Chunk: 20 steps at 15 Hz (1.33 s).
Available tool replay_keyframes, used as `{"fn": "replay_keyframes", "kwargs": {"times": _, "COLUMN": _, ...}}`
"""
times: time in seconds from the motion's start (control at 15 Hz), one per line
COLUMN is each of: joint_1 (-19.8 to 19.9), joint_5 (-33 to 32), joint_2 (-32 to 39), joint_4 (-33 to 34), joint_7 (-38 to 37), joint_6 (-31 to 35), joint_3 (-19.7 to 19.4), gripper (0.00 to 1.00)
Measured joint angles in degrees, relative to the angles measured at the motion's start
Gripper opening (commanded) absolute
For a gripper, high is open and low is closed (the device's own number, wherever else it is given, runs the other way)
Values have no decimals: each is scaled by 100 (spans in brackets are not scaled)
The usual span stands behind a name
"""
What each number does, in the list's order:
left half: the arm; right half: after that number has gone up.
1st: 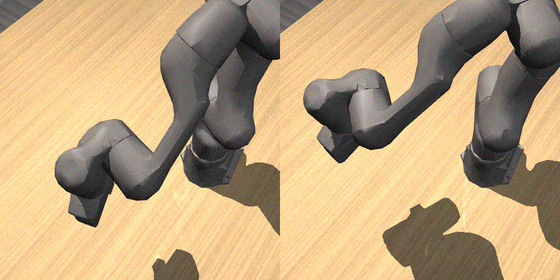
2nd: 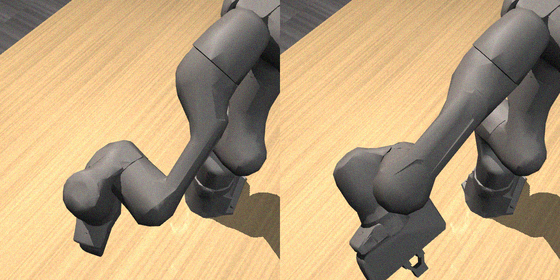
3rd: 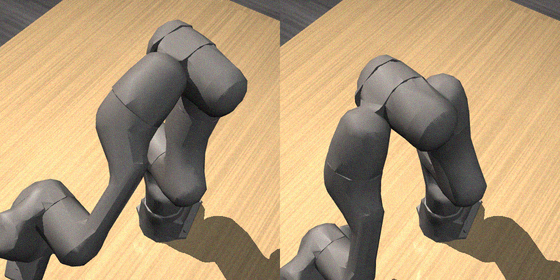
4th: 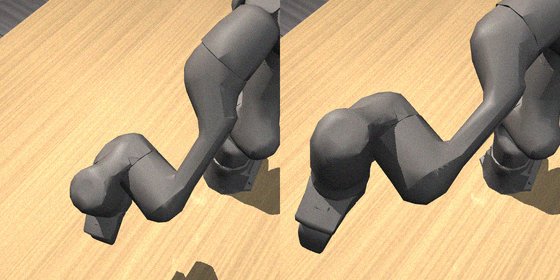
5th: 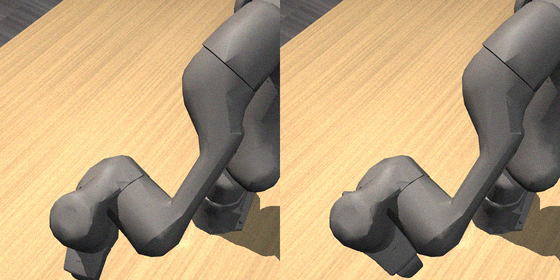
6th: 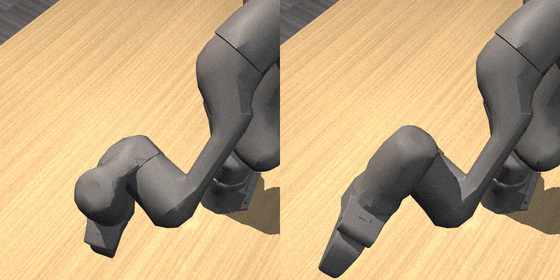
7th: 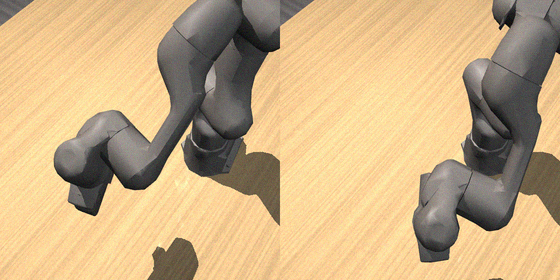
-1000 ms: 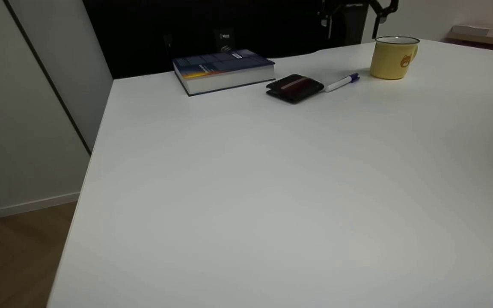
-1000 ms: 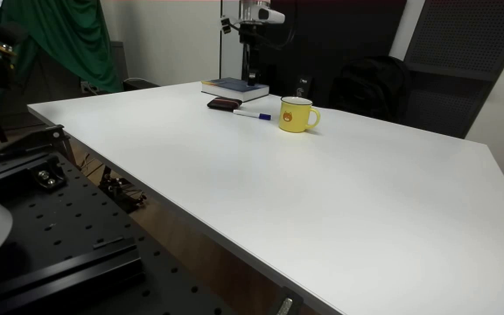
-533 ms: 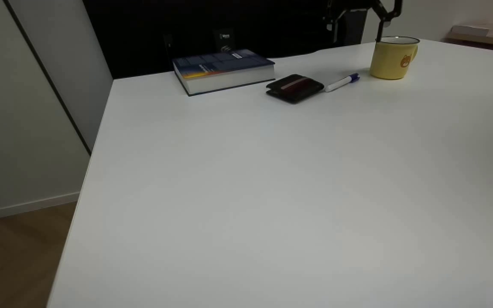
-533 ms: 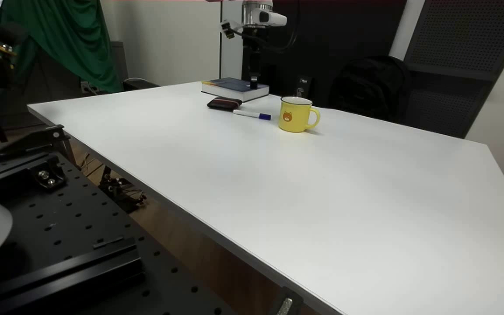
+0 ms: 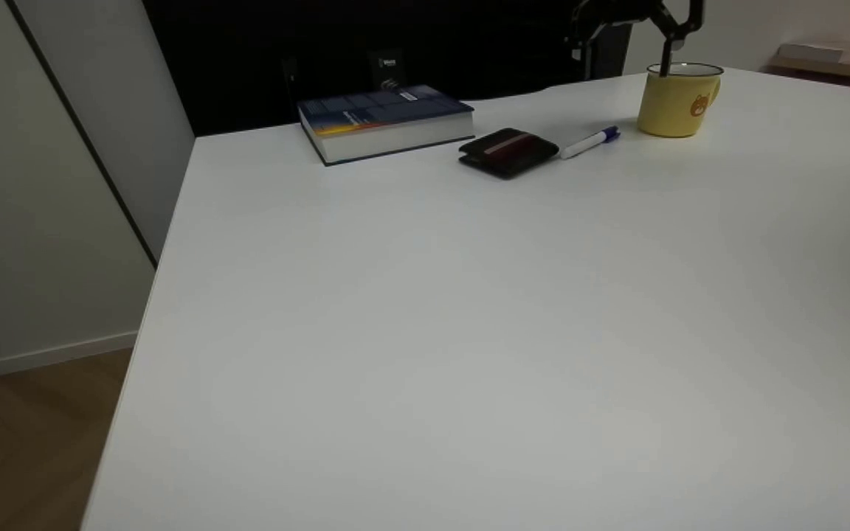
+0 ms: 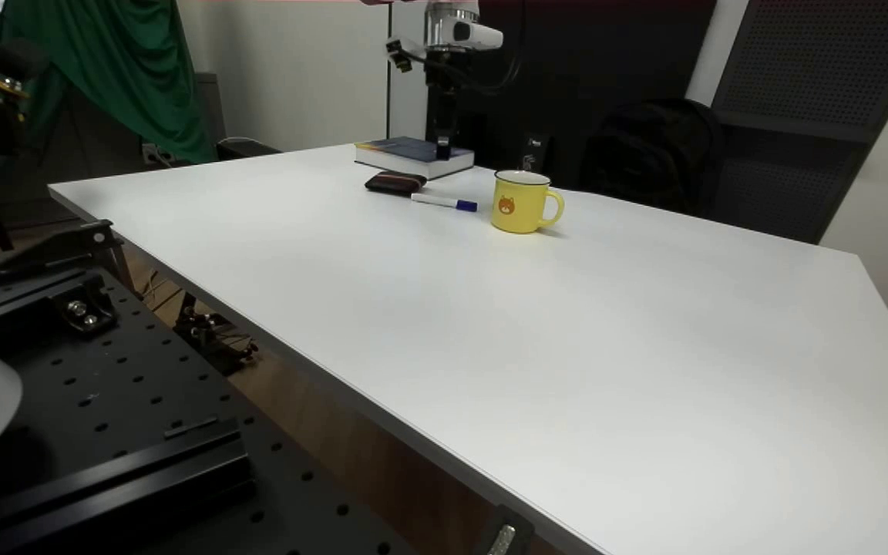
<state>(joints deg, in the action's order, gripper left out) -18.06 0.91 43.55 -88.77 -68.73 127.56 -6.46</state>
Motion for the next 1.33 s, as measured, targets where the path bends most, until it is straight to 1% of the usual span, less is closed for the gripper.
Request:
{"fn": "replay_keyframes", "kwargs": {"times": 0.2, "joint_1": 1, "joint_5": -23, "joint_2": 45, "joint_4": 0, "joint_7": -261, "joint_6": 105, "joint_3": -1, "gripper": 100}}
{"fn": "replay_keyframes", "kwargs": {"times": 0.4, "joint_1": -12, "joint_5": -208, "joint_2": 128, "joint_4": -1, "joint_7": -541, "joint_6": 587, "joint_3": -3, "gripper": 100}}
{"fn": "replay_keyframes", "kwargs": {"times": 0.6, "joint_1": -26, "joint_5": -246, "joint_2": 228, "joint_4": 1, "joint_7": -608, "joint_6": 944, "joint_3": 3, "gripper": 100}}
{"fn": "replay_keyframes", "kwargs": {"times": 1.33, "joint_1": -120, "joint_5": -240, "joint_2": 515, "joint_4": 40, "joint_7": -781, "joint_6": 1024, "joint_3": 119, "gripper": 100}}
